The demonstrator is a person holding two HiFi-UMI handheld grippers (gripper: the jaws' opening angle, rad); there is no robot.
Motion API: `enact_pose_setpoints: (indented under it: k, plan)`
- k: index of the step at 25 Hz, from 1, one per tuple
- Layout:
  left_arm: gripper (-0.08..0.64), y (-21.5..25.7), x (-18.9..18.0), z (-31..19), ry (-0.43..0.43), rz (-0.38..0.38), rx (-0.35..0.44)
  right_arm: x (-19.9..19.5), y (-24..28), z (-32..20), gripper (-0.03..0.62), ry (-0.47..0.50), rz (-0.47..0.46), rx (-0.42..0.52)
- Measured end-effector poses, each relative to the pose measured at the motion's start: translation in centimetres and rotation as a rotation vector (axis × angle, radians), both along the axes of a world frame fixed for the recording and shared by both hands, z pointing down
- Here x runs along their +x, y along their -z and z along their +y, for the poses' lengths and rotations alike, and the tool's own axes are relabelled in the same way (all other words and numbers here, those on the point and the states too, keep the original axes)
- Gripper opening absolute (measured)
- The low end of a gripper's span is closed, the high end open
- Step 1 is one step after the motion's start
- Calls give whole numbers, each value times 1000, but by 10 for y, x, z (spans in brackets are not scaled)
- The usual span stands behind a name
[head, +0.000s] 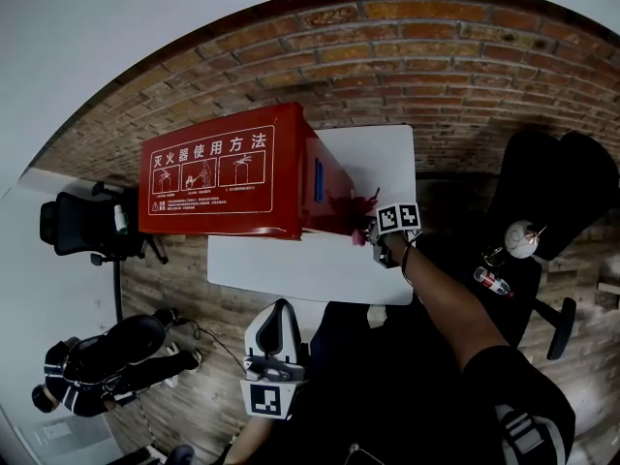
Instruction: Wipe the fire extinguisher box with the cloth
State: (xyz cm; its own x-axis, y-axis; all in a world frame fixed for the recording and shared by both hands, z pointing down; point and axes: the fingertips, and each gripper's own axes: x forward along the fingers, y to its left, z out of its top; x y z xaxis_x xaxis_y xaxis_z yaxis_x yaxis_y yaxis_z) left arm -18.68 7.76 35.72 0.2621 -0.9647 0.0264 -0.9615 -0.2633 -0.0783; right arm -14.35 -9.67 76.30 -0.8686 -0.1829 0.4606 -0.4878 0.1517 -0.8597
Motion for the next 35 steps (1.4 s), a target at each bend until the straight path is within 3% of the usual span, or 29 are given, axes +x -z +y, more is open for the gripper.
enact_pose_setpoints:
  k: [35]
  plan:
    - [38, 2, 8, -4, -23, 1, 10, 0, 71, 2, 67, -18, -120, 8]
